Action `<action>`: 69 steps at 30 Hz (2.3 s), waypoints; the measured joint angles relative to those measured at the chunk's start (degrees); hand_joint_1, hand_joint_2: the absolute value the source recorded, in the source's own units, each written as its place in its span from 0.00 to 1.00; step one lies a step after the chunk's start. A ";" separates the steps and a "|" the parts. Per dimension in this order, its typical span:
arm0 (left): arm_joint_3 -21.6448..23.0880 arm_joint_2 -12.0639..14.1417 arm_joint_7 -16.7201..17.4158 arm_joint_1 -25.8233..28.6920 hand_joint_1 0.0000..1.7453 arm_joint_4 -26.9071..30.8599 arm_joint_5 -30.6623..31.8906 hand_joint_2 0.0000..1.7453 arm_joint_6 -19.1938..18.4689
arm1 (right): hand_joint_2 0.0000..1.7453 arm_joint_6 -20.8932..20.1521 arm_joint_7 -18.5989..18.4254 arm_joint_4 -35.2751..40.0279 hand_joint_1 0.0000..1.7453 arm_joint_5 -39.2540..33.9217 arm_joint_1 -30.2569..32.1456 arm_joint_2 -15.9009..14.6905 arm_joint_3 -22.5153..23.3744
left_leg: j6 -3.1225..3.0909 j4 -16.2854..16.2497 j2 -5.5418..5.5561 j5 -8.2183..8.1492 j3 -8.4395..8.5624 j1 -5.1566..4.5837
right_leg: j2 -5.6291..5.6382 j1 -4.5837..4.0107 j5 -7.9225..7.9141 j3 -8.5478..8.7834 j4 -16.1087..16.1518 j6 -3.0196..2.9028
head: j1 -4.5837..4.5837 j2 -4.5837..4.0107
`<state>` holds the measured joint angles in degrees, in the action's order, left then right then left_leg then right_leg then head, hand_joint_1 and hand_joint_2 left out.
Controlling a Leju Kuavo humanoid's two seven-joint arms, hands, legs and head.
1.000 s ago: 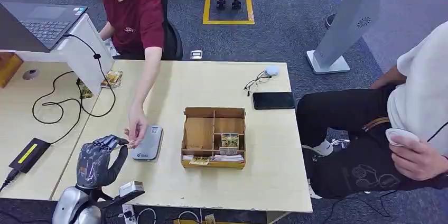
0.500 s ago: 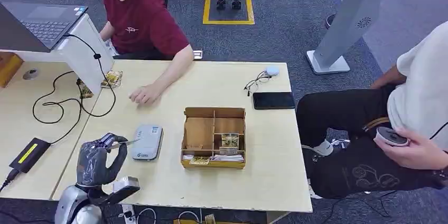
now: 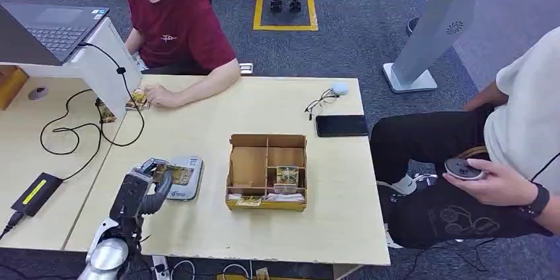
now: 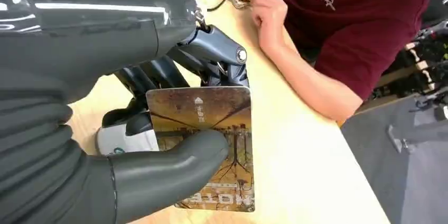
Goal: Pass the card to the sensor for recognition and then transmit it.
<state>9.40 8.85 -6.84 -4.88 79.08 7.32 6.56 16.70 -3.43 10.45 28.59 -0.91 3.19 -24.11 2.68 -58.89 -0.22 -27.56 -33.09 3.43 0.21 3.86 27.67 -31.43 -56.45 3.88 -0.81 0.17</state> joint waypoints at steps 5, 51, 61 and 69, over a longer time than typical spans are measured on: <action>0.02 -0.20 3.75 -1.86 1.00 -2.32 -0.70 1.00 0.07 | 0.00 -0.02 -0.44 0.00 0.00 0.89 -0.03 0.02 0.00 | 0.00 0.00 0.01 0.00 0.01 0.00 | -0.01 0.00 0.00 -0.01 0.00 0.00 | 0.00 0.00; 2.80 -5.31 9.83 -15.49 1.00 -26.23 20.63 1.00 11.54 | 0.00 -0.66 -2.97 0.02 0.00 3.24 -1.41 1.57 -0.17 | -0.03 0.00 -0.02 0.10 0.01 0.00 | 0.05 0.00 -0.07 0.00 -0.02 -0.03 | -0.02 0.00; 2.75 -5.81 10.49 -15.88 1.00 -29.24 24.74 1.00 12.39 | 0.00 -1.66 -1.27 0.02 0.00 3.93 -1.58 1.20 -0.17 | -0.03 0.00 -0.01 0.12 0.03 0.00 | 0.04 0.00 -0.07 0.03 -0.03 -0.03 | -0.02 0.00; 2.45 -6.10 9.57 -16.25 1.00 -30.42 24.98 1.00 12.04 | 0.00 -1.68 -0.63 0.02 0.00 4.02 -1.75 1.22 -0.17 | -0.05 0.00 0.01 0.14 0.11 0.00 | 0.00 0.00 -0.07 0.13 -0.04 -0.03 | 0.00 0.00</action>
<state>11.85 2.75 2.73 -21.13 48.65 32.30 18.60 15.02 -4.07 10.47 32.61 -2.66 4.42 -24.28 2.63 -58.89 -0.21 -27.42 -32.98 3.43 0.21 3.86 27.59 -31.30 -56.49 3.85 -0.81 0.17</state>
